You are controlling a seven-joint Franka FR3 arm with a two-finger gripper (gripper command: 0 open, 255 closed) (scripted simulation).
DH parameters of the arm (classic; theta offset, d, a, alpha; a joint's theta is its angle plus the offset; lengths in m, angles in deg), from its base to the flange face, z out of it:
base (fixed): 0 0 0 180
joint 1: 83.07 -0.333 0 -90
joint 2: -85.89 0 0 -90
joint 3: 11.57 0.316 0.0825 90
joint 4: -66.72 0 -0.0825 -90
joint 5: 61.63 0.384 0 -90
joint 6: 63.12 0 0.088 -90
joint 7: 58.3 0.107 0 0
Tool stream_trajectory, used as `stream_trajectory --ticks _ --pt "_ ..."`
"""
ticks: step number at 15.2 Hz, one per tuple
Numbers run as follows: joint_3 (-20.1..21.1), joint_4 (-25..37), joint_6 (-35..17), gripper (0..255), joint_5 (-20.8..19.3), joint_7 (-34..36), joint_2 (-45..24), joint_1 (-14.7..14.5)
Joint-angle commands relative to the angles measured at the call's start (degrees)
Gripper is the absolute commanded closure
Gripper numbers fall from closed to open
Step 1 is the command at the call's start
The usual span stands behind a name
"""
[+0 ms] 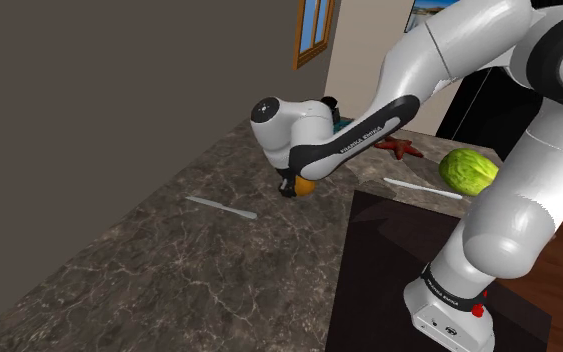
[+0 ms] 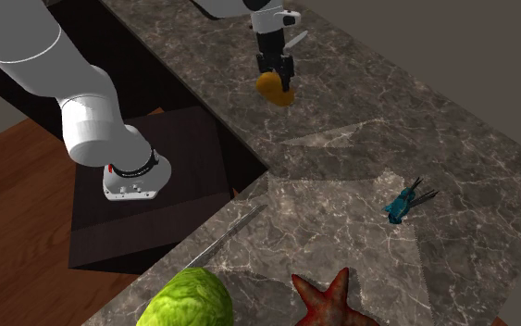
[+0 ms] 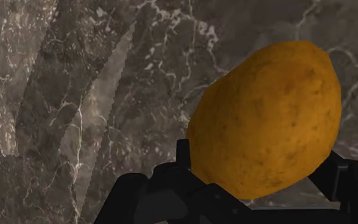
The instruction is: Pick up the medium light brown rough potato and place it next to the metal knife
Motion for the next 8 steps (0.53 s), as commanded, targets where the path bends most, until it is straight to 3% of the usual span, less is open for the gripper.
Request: stream_trajectory --ticks 1,6,7,8 --pt "-0.1 -0.3 -0.3 255 0.0 0.1 -0.7 0.1" --pt "-0.1 -0.3 -0.3 255 0.0 0.1 -0.7 0.0" --pt "-0.2 -0.1 -0.3 0 -0.1 -0.1 -0.9 0.1" --pt "-0.2 -0.1 -0.4 0 -0.2 -0.1 -0.9 0.2"
